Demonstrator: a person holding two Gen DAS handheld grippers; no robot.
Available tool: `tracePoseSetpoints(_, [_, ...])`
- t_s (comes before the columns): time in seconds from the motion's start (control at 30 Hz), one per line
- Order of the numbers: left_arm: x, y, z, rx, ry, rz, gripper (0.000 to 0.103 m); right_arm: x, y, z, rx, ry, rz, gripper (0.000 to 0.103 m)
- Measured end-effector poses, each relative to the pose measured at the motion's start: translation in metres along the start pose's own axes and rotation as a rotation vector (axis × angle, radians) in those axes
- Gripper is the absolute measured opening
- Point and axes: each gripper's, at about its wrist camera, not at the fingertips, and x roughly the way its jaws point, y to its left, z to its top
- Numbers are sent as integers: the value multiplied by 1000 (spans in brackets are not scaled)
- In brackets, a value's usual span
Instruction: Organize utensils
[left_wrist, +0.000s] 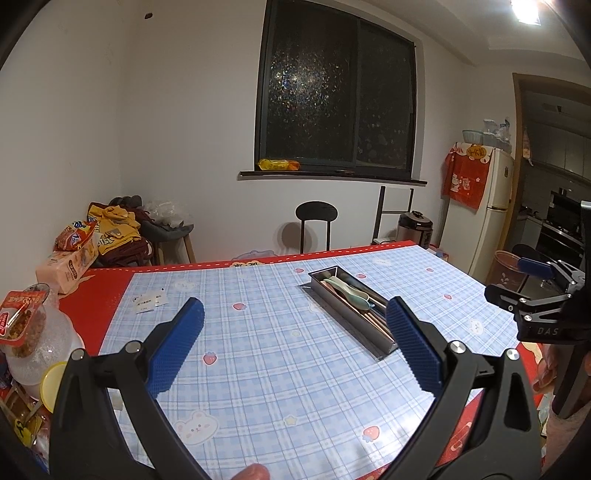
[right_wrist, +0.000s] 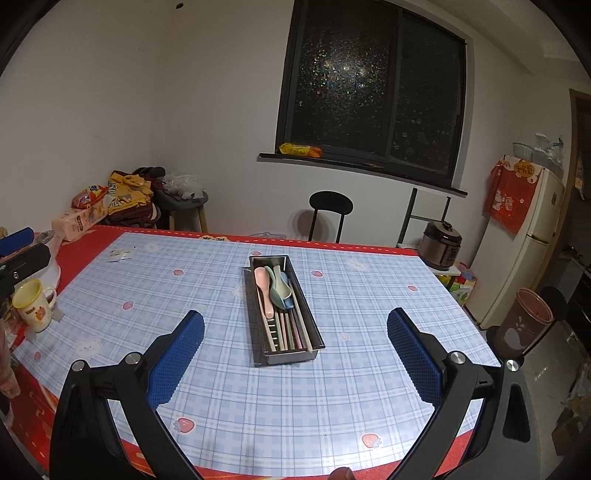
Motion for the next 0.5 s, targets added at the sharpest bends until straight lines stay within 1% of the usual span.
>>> tracePoseSetpoints(0.27, [3, -11, -1, 34, 6, 12, 97, -3, -4, -1, 2, -4, -20, 97])
tracePoseSetpoints(0.5, [7, -19, -1, 44, 15, 6, 97, -4, -10, -3, 3, -10, -40, 97])
